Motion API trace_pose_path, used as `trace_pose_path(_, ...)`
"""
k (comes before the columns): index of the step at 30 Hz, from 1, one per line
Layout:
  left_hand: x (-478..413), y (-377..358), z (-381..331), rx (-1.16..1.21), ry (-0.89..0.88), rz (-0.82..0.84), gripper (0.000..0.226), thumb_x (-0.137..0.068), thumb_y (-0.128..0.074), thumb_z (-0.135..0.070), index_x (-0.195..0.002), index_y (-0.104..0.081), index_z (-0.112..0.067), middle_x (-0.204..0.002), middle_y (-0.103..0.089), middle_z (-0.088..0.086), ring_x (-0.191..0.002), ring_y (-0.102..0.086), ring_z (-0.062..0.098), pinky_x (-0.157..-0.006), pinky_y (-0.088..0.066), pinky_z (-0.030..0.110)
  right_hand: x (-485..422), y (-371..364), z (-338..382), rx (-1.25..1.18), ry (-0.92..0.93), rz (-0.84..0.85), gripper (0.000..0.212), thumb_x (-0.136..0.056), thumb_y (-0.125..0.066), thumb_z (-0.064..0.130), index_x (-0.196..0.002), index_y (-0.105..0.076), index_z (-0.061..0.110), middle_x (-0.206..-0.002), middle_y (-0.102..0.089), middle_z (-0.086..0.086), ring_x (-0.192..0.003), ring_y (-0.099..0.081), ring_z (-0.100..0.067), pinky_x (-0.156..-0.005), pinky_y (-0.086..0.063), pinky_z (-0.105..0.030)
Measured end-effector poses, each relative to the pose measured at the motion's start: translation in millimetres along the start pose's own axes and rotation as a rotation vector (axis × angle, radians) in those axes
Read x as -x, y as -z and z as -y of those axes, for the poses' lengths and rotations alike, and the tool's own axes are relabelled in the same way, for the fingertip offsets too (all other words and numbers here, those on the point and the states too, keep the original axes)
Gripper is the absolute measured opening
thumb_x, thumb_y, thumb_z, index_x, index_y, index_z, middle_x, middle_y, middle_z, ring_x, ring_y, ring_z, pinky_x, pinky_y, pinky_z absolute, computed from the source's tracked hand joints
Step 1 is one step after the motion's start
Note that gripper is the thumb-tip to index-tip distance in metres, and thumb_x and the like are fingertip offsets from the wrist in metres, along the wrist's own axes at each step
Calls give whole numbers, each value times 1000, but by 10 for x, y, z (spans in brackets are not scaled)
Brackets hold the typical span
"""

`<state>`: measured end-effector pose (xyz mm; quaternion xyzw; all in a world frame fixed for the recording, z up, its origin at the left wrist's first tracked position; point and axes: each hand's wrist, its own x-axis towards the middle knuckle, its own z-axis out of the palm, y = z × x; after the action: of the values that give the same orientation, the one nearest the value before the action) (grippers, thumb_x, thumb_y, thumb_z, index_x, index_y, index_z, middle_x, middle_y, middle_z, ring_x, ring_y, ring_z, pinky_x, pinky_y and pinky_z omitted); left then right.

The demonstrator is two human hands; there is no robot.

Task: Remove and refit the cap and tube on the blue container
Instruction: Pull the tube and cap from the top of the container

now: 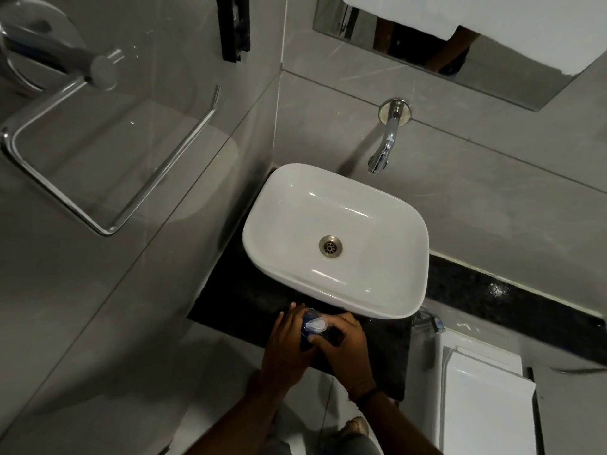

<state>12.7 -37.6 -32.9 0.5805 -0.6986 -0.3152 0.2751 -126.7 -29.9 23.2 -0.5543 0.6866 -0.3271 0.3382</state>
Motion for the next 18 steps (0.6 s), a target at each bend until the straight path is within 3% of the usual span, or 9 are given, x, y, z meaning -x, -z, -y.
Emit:
trace_pose_path(2, 2, -4, 34, 8, -2, 20, 77, -95, -39, -63, -141, -51, -2, -145, -57, 12, -144, -41, 28, -117, -36, 55, 12, 51, -51, 46, 16, -64, 36, -57, -98, 40, -73, -70, 24, -79, -66, 7, -79, -62, -17, -74, -54, -37)
trace_pose_path(4, 1, -32, 75, 9, 4, 49, 78, -90, -49, -62, -143, -49, -5, -148, -55, 11, -146, -38, 26, -121, -30, 51, 17, 98, -117, 69, -14, -82, 49, -50, -100, 46, -71, -62, 24, -78, -62, 6, -77, -59, -20, -71, -52, -39)
trace_pose_path(7, 1, -53, 99, -7, 4, 48, 83, -87, -58, -65, -143, -49, -4, -147, -55, 8, -146, -39, 24, -123, -28, 46, 29, 99, -108, 49, -19, 52, 79, -51, -100, 51, -117, -73, 18, -114, -69, 2, -110, -64, -21, -99, -55, -40)
trace_pose_path(8, 2, -50, 95, -14, -4, 44, 83, -87, -57, -66, -142, -50, -4, -146, -56, 8, -145, -40, 24, -122, -30, 47, 37, 83, -88, 55, -13, 79, 80, -52, -99, 53, -120, -73, 19, -116, -69, 2, -113, -63, -21, -102, -54, -41)
trace_pose_path(10, -1, -24, 68, -19, -14, 30, 81, -93, -43, -68, -140, -52, -2, -144, -58, 10, -143, -43, 26, -118, -35, 52, 40, 58, -45, 63, -8, -6, 54, -54, -97, 51, -92, -77, 19, -95, -69, -1, -95, -64, -23, -86, -57, -49)
trace_pose_path(12, -8, -7, 46, -11, -10, 11, 82, -96, -31, -67, -138, -54, -1, -141, -60, 12, -141, -47, 29, -114, -40, 56, 17, 71, -80, 42, -51, -109, 47, -53, -97, 43, -68, -63, 15, -77, -63, -4, -77, -61, -25, -73, -55, -55)
trace_pose_path(13, -10, -1, 34, -6, -15, -1, 81, -96, -31, -67, -136, -55, -1, -140, -61, 13, -139, -48, 31, -113, -40, 57, 5, 77, -97, 34, -62, -94, 48, -52, -98, 41, -70, -63, 16, -79, -64, -4, -79, -61, -26, -75, -55, -53)
trace_pose_path(16, 4, 21, 12, -1, -36, 2, 83, -95, -34, -67, -136, -56, 1, -139, -61, 15, -138, -50, 32, -115, -39, 55, -11, 80, -110, 44, -30, 73, 68, -54, -98, 44, -113, -72, 23, -114, -67, 6, -112, -61, -19, -102, -53, -36)
trace_pose_path(18, 4, 31, 8, -38, -60, 13, 81, -96, -33, -65, -135, -56, 3, -139, -62, 16, -137, -50, 33, -114, -40, 56, -40, 64, -104, 59, -37, 74, 57, -55, -95, 41, -106, -72, 28, -108, -66, 8, -107, -61, -20, -99, -54, -41)
